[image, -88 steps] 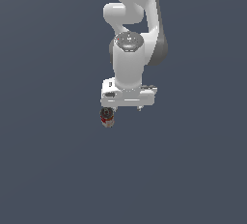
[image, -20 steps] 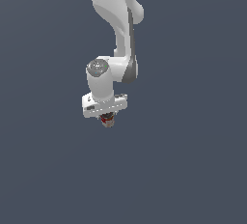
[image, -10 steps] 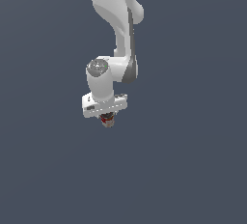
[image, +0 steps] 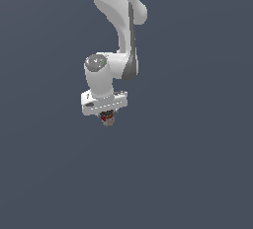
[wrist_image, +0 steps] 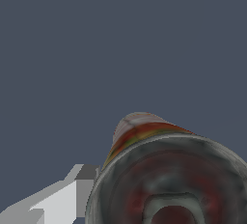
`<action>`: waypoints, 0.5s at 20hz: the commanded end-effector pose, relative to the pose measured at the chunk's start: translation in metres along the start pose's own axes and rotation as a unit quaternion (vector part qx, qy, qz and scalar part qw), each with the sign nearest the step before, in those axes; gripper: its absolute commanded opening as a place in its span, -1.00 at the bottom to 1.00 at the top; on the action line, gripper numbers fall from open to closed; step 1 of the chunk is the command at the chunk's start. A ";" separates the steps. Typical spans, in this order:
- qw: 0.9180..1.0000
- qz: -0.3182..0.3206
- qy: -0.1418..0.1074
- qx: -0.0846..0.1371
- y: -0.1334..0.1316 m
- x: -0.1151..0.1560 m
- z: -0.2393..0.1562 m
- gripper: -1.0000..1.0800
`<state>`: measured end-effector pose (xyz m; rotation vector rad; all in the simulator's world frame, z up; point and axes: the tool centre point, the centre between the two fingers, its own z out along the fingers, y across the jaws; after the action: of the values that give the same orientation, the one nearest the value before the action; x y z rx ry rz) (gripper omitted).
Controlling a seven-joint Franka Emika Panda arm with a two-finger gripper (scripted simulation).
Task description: Pick up the object and move it to a goal position.
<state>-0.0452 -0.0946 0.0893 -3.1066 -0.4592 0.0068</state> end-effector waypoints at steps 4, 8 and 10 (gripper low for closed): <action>1.000 0.000 0.002 -0.001 0.013 -0.029 -0.021 -1.00; 1.000 0.000 0.002 -0.001 0.024 -0.056 -0.039 -1.00; 1.000 0.000 0.002 -0.001 0.029 -0.068 -0.047 -1.00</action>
<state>-0.0950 -0.1357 0.1290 -3.1063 -0.4576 0.0050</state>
